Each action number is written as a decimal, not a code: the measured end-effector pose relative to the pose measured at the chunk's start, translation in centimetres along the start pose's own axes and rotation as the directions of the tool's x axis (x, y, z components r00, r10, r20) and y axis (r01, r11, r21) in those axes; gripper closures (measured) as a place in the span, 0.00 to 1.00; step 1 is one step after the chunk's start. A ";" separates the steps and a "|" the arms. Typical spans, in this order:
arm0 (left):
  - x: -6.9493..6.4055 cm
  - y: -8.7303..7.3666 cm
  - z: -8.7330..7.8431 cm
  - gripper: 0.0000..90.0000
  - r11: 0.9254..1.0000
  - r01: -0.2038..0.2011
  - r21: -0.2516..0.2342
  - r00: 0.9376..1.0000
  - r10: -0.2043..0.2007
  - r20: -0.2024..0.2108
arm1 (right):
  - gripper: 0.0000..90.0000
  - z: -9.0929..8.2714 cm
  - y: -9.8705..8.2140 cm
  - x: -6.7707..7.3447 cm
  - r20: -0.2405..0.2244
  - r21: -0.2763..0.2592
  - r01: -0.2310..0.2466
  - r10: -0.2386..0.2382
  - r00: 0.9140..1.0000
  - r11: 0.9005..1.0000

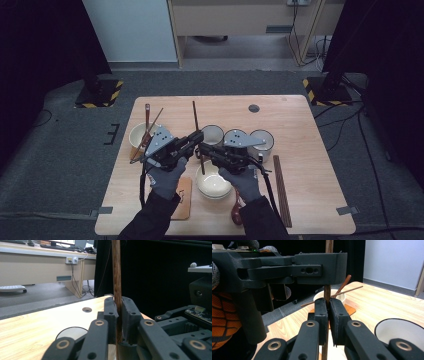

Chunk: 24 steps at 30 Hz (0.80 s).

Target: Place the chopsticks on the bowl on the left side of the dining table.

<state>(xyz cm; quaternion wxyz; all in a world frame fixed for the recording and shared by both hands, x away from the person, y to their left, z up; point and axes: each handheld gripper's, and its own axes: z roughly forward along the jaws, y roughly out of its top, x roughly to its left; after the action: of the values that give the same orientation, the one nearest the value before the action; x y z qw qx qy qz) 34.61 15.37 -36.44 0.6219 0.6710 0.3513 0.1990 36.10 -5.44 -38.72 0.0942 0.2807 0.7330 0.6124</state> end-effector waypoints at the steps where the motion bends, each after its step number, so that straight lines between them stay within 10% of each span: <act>1: 0.0 0.0 0.0 0.92 1.000 0.008 -0.003 1.000 -0.008 0.002 | 0.94 0.0 0.0 0.0 -0.002 -0.001 0.000 0.000 1.000 1.000; 9: 0.0 0.2 -0.2 0.93 1.000 -0.005 -0.002 1.000 0.005 0.001 | 0.92 0.1 0.0 0.0 -0.011 -0.003 0.001 -0.001 1.000 1.000; 24: 2.1 0.9 -2.0 0.93 0.999 0.006 -0.033 0.999 -0.007 -0.044 | 0.50 -2.1 0.2 -1.9 0.076 -0.055 -0.007 0.011 0.997 0.998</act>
<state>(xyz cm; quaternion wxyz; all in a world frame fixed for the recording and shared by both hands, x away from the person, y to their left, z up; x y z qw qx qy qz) 34.83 18.31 -35.65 0.6255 0.6551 0.3639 0.2174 36.75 -8.16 -38.42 0.1268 0.3044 0.7107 0.6214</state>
